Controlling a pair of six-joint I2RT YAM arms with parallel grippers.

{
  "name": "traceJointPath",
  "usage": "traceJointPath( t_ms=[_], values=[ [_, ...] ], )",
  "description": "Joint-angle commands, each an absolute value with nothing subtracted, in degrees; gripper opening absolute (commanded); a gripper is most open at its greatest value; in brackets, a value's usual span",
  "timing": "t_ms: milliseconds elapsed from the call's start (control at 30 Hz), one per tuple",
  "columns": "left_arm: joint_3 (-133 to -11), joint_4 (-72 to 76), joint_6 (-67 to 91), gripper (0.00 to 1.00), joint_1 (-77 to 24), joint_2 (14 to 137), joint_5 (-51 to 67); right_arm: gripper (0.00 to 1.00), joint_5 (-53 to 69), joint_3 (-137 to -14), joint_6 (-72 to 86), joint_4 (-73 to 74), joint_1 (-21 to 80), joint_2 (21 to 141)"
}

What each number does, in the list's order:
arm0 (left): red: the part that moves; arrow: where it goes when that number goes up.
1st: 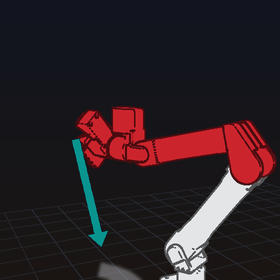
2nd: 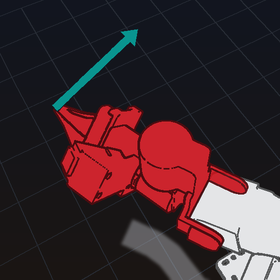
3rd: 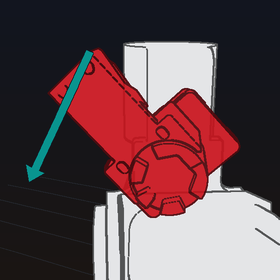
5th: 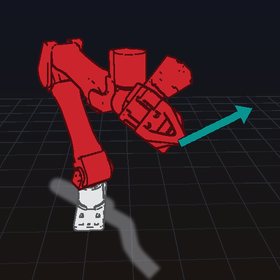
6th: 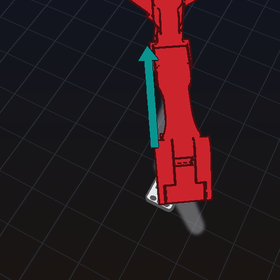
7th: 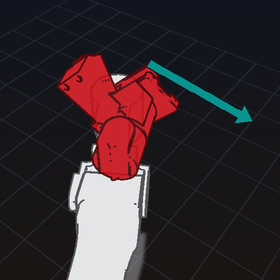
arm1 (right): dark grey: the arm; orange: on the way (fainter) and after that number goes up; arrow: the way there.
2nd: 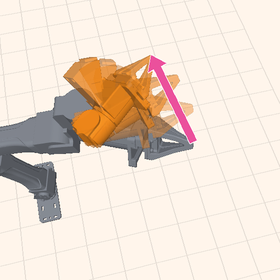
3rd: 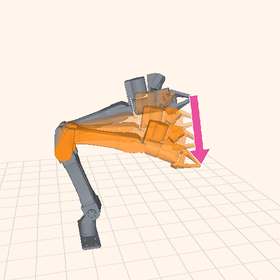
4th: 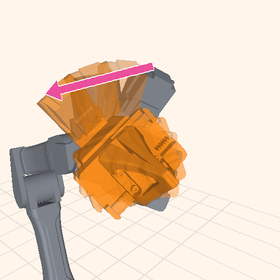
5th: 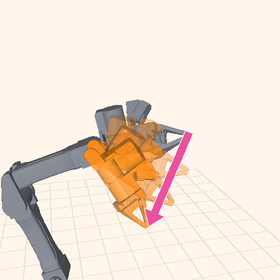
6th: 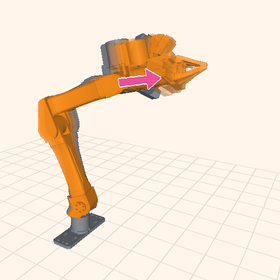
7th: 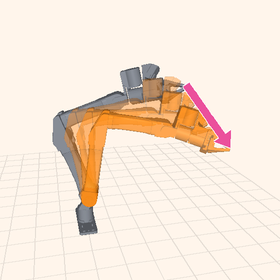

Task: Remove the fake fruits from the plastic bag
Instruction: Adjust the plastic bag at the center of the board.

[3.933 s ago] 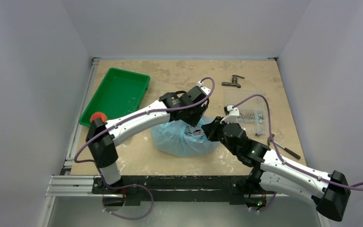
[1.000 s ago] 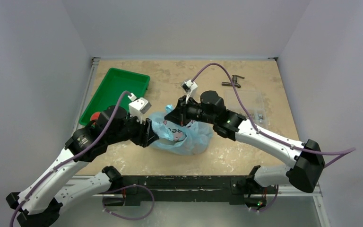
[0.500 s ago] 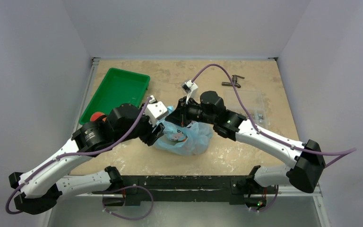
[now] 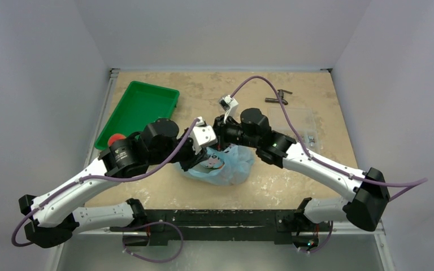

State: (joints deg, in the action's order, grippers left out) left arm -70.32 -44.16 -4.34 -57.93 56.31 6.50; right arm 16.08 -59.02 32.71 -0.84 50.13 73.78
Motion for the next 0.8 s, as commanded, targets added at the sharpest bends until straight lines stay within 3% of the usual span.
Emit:
traceJointPath(
  t_ms=[0, 33, 200, 233, 367, 533, 700, 767],
  values=[
    [-75.38, -41.26, -6.92, 0.09, -58.27, 58.08, -0.47, 0.0, 14.37, -60.96, 33.65, -0.31, 48.76, 70.99],
    [-75.44, -40.64, -7.16, 0.0, -58.23, 58.13, -6.05, 0.0, 12.97, -61.27, 33.9, 1.0, 47.83, 70.49],
    [-76.09, -29.48, -1.38, 0.0, -55.53, 58.15, -35.17, 0.0, 11.72, -61.56, 36.55, 3.07, 35.04, 67.33],
    [-77.9, -29.52, 2.54, 0.0, -53.1, 58.98, -35.61, 0.0, 11.12, -62.18, 36.12, 3.46, 31.46, 66.94],
    [-89.18, -34.93, 16.82, 0.0, -40.25, 67.79, -25.49, 0.0, 6.27, -68.67, 31.36, 7.44, 23.44, 67.94],
    [-114.22, -47.59, 23.48, 0.0, -31.03, 85.09, -14.26, 0.0, -1.96, -81.81, 23.17, 14.39, 20.35, 71.35],
    [-133.22, -52.01, 23.38, 0.0, -26.67, 95.73, -2.86, 0.01, -3.3, -85.94, 16.45, 16.12, 20.27, 69.08],
    [-134.31, -53.27, 22.92, 0.0, -26.52, 97.52, 0.4, 0.01, -2.89, -84.52, 15.48, 16.91, 20.35, 67.66]
  ],
)
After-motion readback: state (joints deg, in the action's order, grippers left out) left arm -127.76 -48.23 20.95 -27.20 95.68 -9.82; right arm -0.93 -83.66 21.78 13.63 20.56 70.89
